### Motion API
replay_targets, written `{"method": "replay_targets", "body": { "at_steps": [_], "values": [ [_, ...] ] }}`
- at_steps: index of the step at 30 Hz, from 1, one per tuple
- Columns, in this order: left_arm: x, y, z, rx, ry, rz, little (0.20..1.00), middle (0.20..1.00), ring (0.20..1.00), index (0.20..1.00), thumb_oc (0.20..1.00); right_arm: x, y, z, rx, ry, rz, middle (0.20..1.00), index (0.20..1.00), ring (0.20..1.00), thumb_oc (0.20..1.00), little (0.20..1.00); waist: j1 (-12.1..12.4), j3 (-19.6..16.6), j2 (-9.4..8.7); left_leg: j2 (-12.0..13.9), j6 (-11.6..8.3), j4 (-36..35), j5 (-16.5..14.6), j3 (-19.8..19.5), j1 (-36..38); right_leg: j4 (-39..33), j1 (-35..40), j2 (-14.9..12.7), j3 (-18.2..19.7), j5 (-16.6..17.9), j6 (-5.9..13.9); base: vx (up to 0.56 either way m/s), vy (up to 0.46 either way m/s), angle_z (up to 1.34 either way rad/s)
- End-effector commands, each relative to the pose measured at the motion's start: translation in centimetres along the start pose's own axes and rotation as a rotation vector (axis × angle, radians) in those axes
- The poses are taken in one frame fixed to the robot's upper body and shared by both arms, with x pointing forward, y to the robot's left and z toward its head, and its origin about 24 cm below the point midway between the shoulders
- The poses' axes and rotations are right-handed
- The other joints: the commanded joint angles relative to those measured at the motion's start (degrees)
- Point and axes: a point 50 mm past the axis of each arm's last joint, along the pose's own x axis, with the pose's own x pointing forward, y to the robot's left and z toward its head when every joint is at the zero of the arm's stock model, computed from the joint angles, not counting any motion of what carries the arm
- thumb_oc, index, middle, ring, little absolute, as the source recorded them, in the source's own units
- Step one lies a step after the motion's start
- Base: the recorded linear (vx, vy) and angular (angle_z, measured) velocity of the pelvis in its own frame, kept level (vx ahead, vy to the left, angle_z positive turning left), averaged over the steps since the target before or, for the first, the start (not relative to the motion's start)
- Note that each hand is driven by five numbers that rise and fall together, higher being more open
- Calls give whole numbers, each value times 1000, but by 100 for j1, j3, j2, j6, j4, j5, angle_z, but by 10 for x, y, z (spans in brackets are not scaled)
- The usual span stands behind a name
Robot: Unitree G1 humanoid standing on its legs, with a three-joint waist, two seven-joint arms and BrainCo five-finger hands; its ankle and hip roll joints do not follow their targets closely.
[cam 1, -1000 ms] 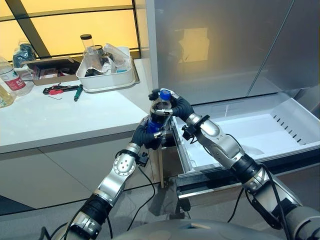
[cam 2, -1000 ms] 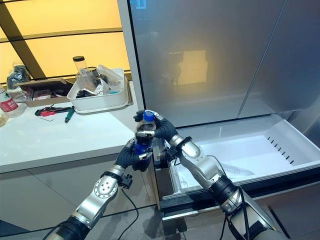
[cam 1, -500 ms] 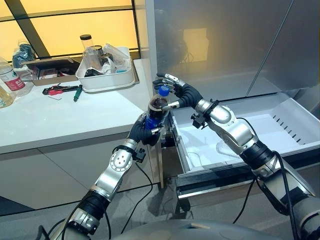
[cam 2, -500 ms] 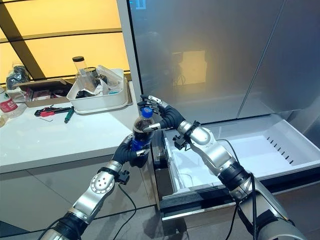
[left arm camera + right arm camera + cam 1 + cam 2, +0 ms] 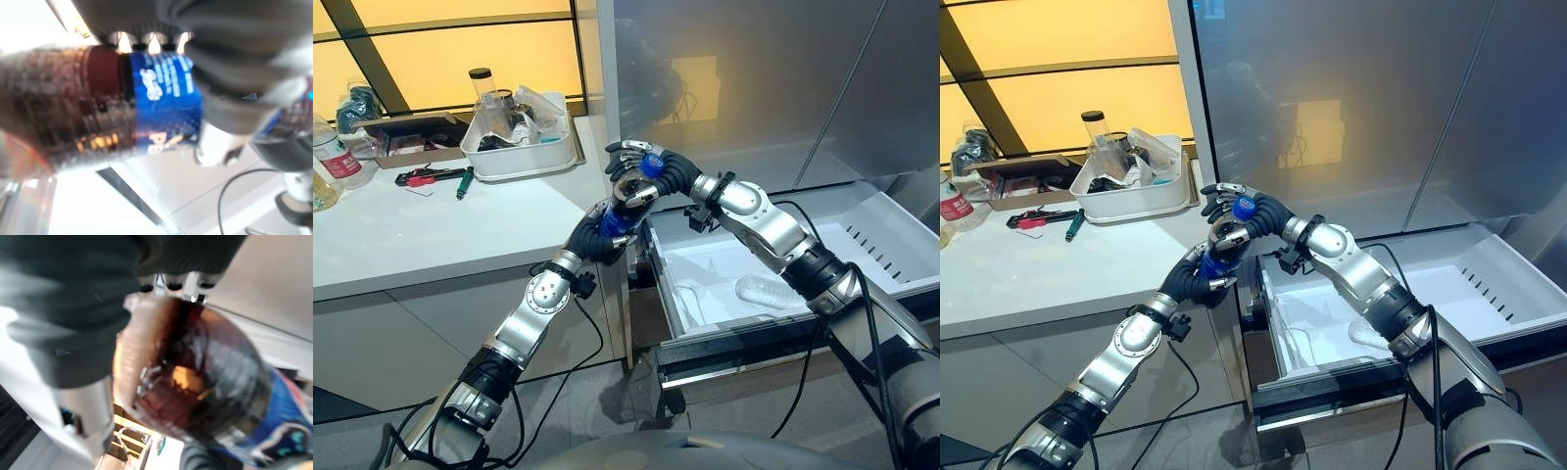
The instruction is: Take the drinks into the refrigerator
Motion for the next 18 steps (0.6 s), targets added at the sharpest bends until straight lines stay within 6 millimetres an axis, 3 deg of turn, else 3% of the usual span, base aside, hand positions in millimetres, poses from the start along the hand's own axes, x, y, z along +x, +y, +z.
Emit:
{"method": "replay_targets", "body": {
  "at_steps": [1, 8, 18],
  "values": [
    [42, 18, 70, 14, -335, 55, 200, 200, 200, 200, 200, 19, -9, 31, -77, -120, -71, 1000, 1000, 1000, 1000, 1000, 132, -202, -121, -255, 348, 15, -978, 122, 556, 44, -188, 64, -12, 147, 51, 0, 0, 0],
    [32, 30, 55, -129, -279, 153, 200, 200, 200, 200, 200, -7, -18, 15, 40, -158, -209, 1000, 1000, 1000, 1000, 1000, 171, -176, -95, -255, 369, 15, -972, 90, 533, 45, -201, 55, -42, 141, 43, 0, 0, 0],
    [26, 34, 46, -156, -244, 166, 200, 200, 200, 200, 200, -17, -31, 6, 56, -114, -261, 1000, 1000, 1000, 1000, 1000, 204, -192, -97, -255, 367, 15, -992, 92, 558, 34, -168, 55, -46, 123, 39, 0, 0, 0]
  ]
}}
